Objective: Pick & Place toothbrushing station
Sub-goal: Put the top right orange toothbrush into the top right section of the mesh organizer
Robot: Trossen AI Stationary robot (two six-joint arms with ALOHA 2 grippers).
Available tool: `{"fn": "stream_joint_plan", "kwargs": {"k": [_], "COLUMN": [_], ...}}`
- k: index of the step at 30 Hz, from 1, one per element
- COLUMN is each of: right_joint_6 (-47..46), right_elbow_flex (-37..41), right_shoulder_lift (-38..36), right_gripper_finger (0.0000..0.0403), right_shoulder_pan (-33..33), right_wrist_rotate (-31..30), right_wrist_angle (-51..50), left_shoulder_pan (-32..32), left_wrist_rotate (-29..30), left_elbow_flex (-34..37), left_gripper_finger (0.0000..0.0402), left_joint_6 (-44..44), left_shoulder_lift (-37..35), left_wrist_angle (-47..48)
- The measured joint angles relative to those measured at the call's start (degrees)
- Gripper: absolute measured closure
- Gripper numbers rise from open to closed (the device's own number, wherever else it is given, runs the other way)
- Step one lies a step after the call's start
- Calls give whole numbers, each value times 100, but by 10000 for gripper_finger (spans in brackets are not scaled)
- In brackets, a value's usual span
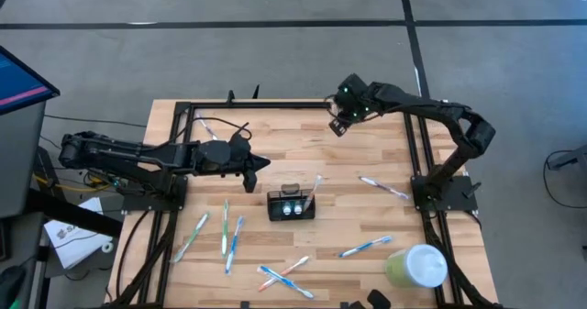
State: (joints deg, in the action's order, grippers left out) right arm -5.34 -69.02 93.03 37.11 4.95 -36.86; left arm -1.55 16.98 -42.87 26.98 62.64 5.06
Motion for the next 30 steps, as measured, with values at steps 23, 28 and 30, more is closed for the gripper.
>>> {"fn": "stream_joint_plan", "kwargs": {"k": [23, 28, 30], "right_joint_6": [85, 74, 13], "right_elbow_flex": [-2154, -2355, -2398], "right_shoulder_lift": [-696, -696, -696], "right_gripper_finger": [403, 403, 403], "right_shoulder_pan": [-899, -1398, -1574], "right_wrist_rotate": [759, 769, 785], "right_wrist_angle": [-106, -217, -285], "left_shoulder_pan": [259, 366, 393], "left_wrist_rotate": [-232, -443, -507], "left_elbow_flex": [-2, -2, -2], "left_gripper_finger": [386, 342, 319], "left_joint_6": [-313, -319, -319], "left_shoulder_lift": [0, 0, 0], "left_wrist_angle": [-592, -927, -1038]}}
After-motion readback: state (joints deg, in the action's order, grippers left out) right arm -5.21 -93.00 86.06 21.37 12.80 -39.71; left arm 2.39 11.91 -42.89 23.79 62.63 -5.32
